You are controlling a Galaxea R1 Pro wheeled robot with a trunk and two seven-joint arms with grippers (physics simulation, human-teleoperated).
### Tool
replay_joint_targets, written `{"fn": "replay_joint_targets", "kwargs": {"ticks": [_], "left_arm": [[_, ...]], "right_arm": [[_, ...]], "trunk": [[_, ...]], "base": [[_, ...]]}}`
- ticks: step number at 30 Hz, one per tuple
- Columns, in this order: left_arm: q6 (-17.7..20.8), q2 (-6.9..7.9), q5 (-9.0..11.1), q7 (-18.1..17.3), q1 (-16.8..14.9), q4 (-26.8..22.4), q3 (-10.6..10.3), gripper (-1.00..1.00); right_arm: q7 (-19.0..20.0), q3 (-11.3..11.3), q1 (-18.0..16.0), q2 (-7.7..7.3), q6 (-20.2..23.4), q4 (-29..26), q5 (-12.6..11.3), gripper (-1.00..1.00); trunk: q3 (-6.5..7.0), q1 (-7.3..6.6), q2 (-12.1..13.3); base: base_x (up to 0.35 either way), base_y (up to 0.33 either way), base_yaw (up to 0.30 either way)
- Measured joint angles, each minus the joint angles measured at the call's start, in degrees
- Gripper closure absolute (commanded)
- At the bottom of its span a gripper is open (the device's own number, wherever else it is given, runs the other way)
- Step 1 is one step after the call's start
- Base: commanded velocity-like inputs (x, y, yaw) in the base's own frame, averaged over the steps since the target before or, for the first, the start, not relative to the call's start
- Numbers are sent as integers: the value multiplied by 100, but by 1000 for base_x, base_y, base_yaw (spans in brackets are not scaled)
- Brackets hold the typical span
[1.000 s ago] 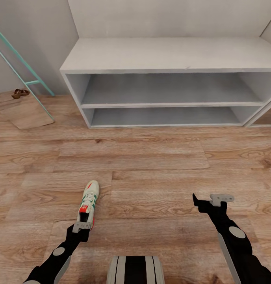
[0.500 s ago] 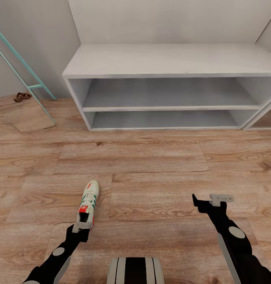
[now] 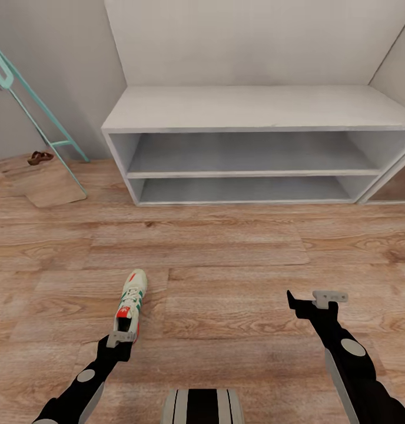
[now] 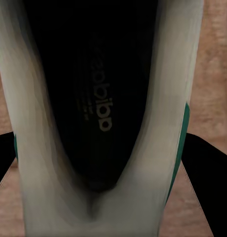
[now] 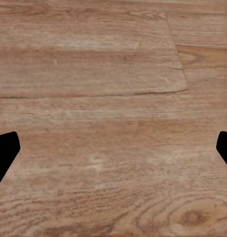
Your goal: Pick up the two gym shoes and the two sandals from the corridor floor and place them onto the hallstand (shoe rack) in the corridor, making sure they are on the rack and not on the floor. Arrange them so the two gym shoes are next to each other and the two sandals are next to each other.
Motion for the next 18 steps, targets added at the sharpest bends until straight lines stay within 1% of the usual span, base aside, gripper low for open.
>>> {"fn": "replay_joint_targets", "kwargs": {"ticks": [5, 8, 9, 11, 12, 13, 16, 18], "left_arm": [[0, 3, 7, 2, 0, -2, 6, 100], [0, 4, 54, 9, 0, -4, 6, 100], [5, 85, 138, 33, 5, -43, 261, 100], [1, 164, 137, 33, 17, -42, 307, 100], [-18, 289, 157, 53, 265, -55, 475, 100], [-78, 305, 146, 52, 405, -33, 507, 100], [-329, 294, 146, 49, 518, -39, 599, 100], [-520, 287, 141, 50, 609, -36, 642, 100]], "right_arm": [[0, -11, 2, -8, 2, -35, -3, -100], [-4, -10, 2, -6, -2, -32, -1, -100], [-15, -23, 2, -4, -6, -30, 21, -100], [-20, -30, 2, -6, -10, -35, 23, -100], [-18, -25, 3, -38, -16, 28, 73, -100], [-17, -26, 3, -43, -25, 92, 103, -100], [-12, -27, 16, -49, -108, 241, 153, -100], [-10, -27, 87, -48, -278, 416, 171, -100]], "trunk": [[111, -13, 7], [177, -21, 11], [207, -23, 12], [268, -28, 15], [299, -32, 16], [329, -33, 17], [423, -41, 21], [485, -46, 24]], "base": [[0, 0, 0], [0, 0, 0], [0, 0, 0], [0, 0, 0], [0, 0, 0], [0, 0, 0], [0, 0, 0], [0, 0, 0]]}}
